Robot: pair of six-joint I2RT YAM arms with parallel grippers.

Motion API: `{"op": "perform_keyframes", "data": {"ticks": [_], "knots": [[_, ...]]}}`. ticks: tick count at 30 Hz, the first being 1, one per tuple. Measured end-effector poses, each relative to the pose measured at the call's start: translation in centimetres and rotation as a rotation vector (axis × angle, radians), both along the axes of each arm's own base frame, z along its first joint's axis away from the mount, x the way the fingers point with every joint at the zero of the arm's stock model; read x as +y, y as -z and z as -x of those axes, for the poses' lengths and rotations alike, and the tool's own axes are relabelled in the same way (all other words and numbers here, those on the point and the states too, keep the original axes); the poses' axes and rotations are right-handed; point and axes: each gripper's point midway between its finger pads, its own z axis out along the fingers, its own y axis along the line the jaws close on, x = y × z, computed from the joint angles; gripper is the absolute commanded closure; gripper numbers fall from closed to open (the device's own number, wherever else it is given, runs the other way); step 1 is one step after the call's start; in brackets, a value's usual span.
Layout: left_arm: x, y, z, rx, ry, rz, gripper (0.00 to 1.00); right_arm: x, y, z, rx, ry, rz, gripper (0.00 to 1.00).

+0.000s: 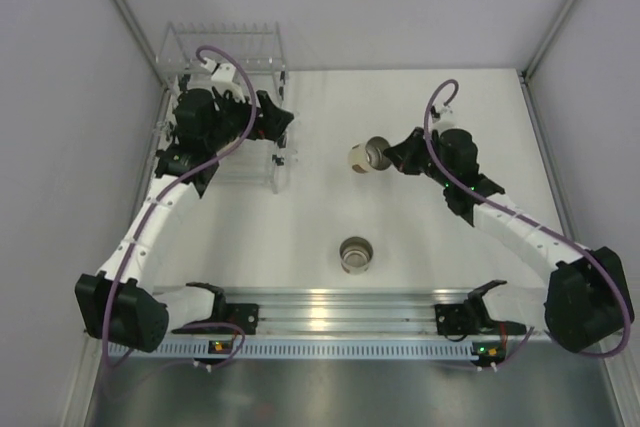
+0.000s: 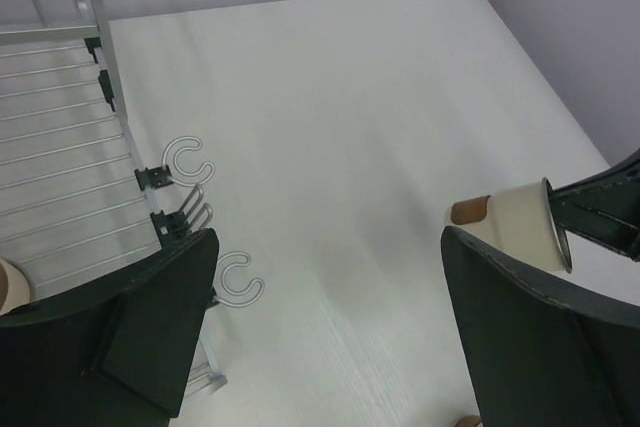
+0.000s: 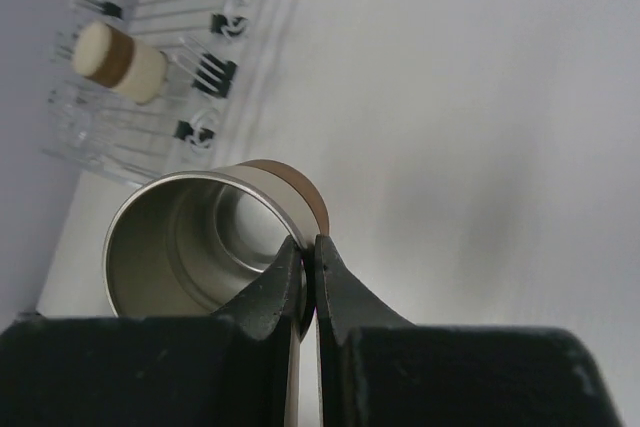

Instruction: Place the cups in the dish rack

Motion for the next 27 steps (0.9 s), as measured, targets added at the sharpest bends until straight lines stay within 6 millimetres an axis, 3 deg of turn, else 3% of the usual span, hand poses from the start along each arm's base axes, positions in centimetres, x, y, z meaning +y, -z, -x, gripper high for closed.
{"op": "perform_keyframes", "data": {"ticks": [4,8,13,22,27], "knots": [[-1.1,0.3,0.4,-0.011,0.041,0.024,0.02,1.9,-1.6,-1.0,-0.063,-0.056,-0.189,1.0],[-3.4,0.6,1.7,-0.026,0.123,0.093,0.02,3.2,-1.9,-0.1,-0.078,-0.114,-0.332,1.0],[-6.4,0.1,3.9,-0.029,0.261,0.246,0.01,4.0,-5.2,1.6,-0.161,-0.188,-0.493,1.0],[-10.3,-4.9,7.2,-0.086,0.485,0.566,0.02,3.0,-13.3,6.0,-0.371,-0.288,-0.631,1.0],[-12.3,-6.8,8.3,-0.075,0.601,0.74,0.02,2.5,-15.7,7.5,-0.439,-0.313,-0.654,1.0]]}}
